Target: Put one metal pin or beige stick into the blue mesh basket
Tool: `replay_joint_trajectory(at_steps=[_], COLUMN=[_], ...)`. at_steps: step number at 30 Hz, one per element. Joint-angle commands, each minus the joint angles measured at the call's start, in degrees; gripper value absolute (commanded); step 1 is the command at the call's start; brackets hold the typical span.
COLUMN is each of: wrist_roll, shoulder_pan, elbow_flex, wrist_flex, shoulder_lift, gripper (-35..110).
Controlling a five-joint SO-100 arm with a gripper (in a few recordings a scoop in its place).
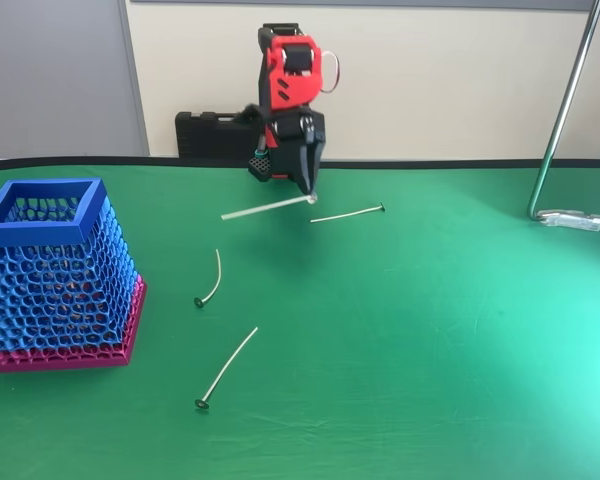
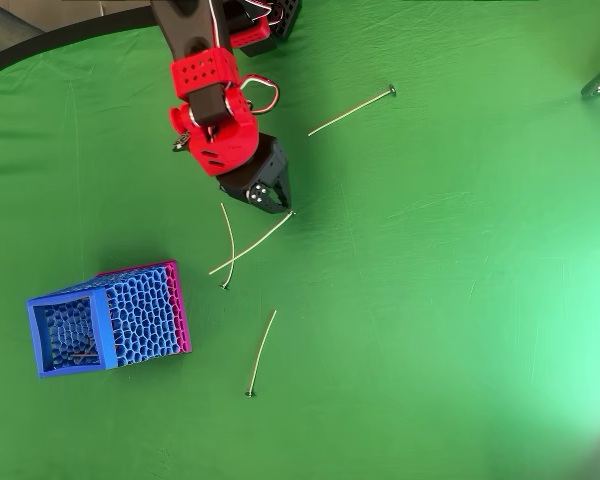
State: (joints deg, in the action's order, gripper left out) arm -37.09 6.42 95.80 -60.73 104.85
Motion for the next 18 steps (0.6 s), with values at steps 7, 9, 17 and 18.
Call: replay_joint_trajectory(at_steps=[7, 9, 17, 18], wrist_roll=[16.44, 20.65, 32.43, 33.4], shoulder_pan=[-8.26, -9.32, -15.64, -16.52], elbow_flex=[-14.85, -18.02, -24.96, -25.49], wrist_flex=[0.18, 1.05, 10.2, 11.25], shoulder_lift=[6.59, 6.42, 1.93, 1.14], gripper=[1, 1, 1, 1])
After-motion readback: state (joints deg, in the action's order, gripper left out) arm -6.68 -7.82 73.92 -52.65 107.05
